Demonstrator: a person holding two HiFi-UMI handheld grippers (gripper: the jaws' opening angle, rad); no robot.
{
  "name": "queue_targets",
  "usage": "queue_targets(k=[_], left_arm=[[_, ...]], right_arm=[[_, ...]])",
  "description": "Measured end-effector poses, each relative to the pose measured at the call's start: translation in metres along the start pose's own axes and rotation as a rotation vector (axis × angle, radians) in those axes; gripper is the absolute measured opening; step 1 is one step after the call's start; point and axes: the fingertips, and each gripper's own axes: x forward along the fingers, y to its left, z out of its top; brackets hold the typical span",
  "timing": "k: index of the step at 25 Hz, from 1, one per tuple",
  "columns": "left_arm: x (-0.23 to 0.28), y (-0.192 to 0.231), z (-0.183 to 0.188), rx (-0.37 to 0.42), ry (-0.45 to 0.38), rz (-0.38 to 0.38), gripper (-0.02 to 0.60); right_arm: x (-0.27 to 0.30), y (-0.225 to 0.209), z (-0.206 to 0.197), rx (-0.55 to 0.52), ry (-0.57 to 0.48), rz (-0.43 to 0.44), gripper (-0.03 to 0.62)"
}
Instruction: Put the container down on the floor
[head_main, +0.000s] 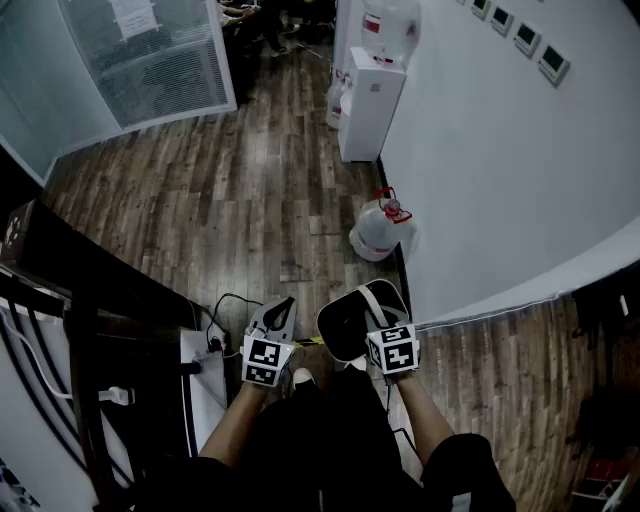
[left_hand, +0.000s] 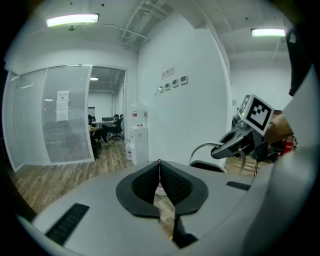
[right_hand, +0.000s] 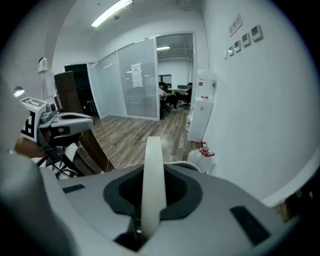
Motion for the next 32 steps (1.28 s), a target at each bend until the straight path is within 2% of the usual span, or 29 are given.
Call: queue_targets(k=[4,13,32], left_arm=[[-0.001,0.002,0.001,-0.002,-0.004,0.004,0.015],[0.001,0.008,-0.006,-0.006,0.004,0.015,0.015],[-0.001,0.028,0.0,-0.003,-0.01,0.026,0.015]], right_arm=[[-0.001,0.004,0.002,0.054,-0.019,0.019,0.061],[0.007,0.014,-0.004,0.058,0.027,0.039,0.061],[0.012,0.013,0.025,0.078,0.016,0.048,0.062]])
